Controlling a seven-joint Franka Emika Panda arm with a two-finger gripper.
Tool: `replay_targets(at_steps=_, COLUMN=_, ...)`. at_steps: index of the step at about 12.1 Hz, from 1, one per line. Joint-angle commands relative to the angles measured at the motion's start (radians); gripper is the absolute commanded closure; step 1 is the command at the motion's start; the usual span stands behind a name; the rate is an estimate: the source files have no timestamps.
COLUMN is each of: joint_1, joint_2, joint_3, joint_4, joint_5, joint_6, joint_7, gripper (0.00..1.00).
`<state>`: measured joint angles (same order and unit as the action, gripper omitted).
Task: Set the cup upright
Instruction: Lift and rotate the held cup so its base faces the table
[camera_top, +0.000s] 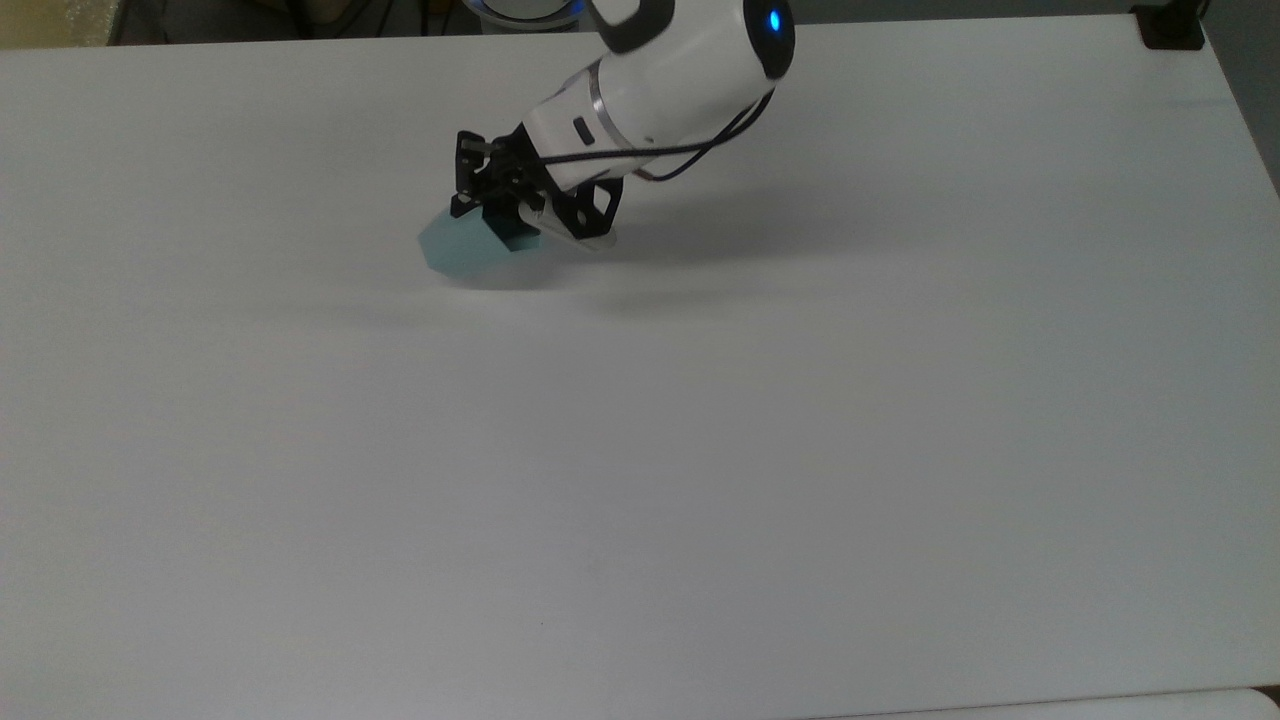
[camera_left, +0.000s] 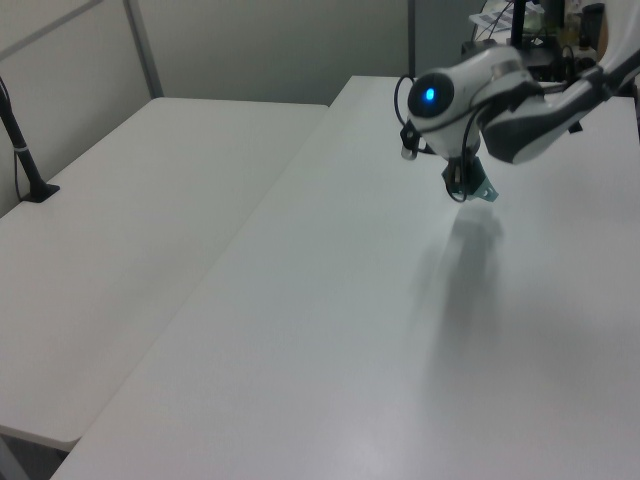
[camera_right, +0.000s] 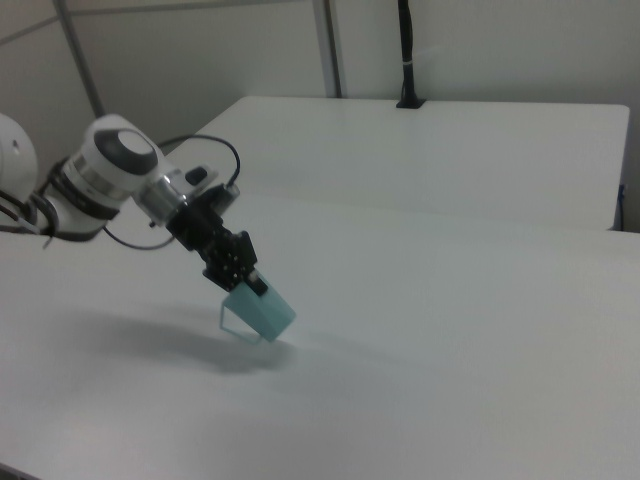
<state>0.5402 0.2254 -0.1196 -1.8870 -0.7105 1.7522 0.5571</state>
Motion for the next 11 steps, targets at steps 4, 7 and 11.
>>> replay_targets(at_steps=4, joint_1=-0.132, joint_2=-0.176, joint_3=-0.008, joint_4=-0.055, joint_5=0.406, joint_6=0.245, joint_7=-0.17, gripper=1.0)
replay_targets(at_steps=7, joint_1=-0.222, joint_2=-0.236, joint_3=-0.008, joint_4=-0.052, joint_5=0.661, joint_6=0.248, joint_7=-0.304, gripper=1.0)
replay_targets(at_steps=11, joint_1=-0.272, joint_2=-0.19, joint_3=-0.008, joint_4=-0.127, joint_5=0.79, joint_6=0.375, joint_7=-0.37, gripper=1.0)
